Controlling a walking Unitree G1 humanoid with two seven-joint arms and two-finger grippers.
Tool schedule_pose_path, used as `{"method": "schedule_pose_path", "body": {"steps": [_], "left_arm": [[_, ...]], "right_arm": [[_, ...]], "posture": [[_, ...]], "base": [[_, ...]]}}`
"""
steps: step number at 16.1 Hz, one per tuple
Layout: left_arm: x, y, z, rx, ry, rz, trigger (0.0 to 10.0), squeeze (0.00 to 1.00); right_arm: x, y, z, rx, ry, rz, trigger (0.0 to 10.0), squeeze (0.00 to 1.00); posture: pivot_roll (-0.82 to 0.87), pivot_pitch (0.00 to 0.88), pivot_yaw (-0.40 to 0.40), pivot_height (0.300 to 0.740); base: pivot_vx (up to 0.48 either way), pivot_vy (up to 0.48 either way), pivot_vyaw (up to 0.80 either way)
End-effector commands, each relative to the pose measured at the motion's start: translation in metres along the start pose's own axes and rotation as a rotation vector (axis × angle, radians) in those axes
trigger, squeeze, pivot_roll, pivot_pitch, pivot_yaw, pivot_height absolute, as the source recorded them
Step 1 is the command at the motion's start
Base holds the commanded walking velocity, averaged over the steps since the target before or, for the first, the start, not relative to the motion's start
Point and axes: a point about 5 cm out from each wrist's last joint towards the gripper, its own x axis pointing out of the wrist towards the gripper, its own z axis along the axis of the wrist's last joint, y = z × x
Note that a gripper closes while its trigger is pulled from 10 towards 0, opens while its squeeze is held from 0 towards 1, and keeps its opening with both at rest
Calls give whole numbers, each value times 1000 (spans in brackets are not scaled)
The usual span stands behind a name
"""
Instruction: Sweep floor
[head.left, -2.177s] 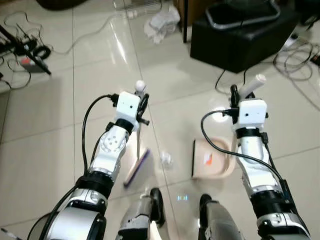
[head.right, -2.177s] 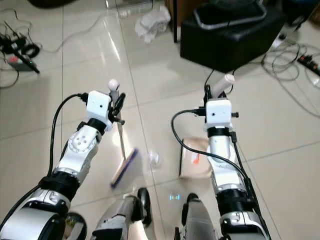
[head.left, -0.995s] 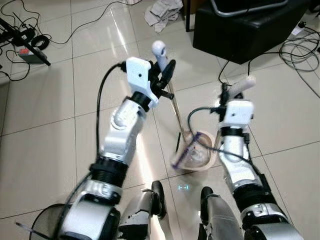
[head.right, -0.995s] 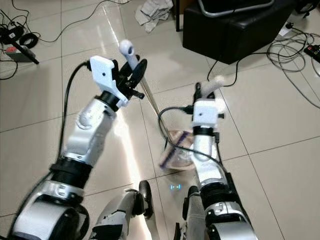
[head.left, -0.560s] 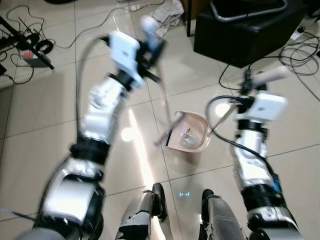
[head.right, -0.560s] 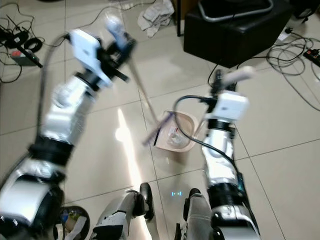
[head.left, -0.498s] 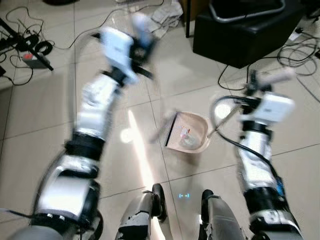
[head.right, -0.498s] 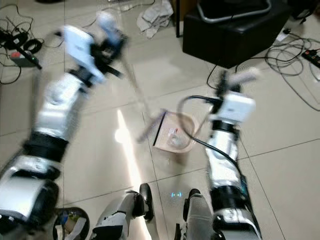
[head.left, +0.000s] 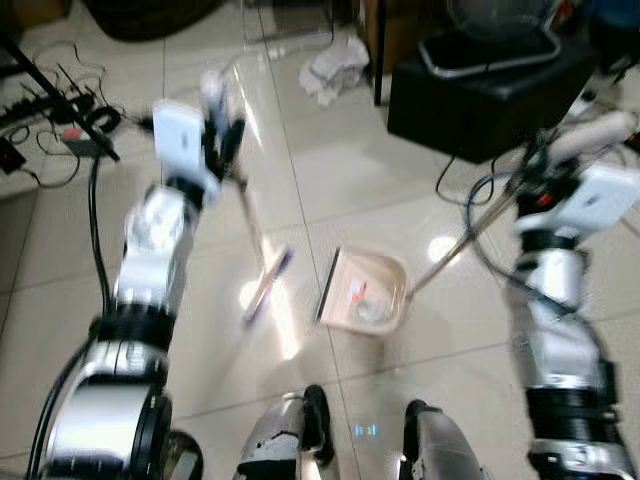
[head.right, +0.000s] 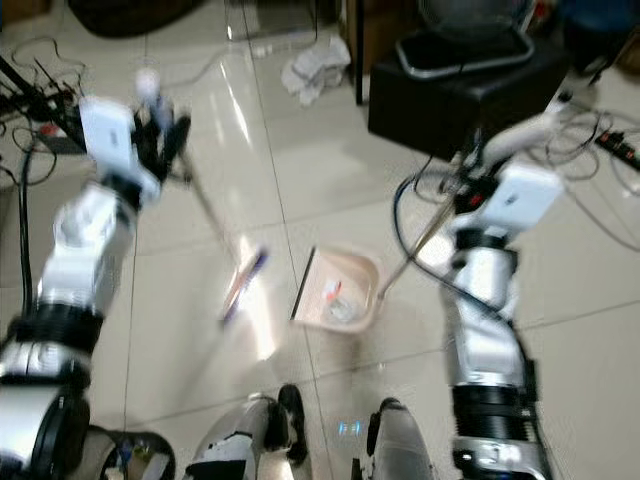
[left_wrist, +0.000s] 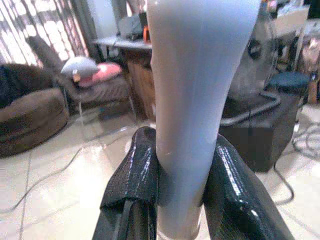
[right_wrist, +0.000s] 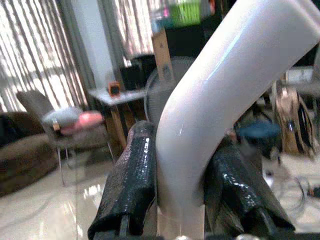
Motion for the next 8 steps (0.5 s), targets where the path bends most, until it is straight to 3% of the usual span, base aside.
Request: {"method": "schedule_pose_path", "body": {"steps": [1,5,7,8], "left_arm": [[-10,1,-8,20,16,21,10000,0],[-48,-15,-53,0,174,36,10000,0],[-59,-23,-64,-8,235,25,10000,0],[-65,-32,-69,-55,252,7,10000,0]], "right_arm": [[9,5,22,42,-53,13,10000,0],[22,7,49,81,-67,33,10000,0],[25,7,53,98,-61,41,10000,0],[26,8,56,113,-61,43,10000,0]], "posture": [[-63,105,130,740],[-77,71,120,740],[-75,60,115,740],[-72,54,111,740]], "base": [[0,0,800],[0,0,800],[0,0,800],[0,0,800]]}}
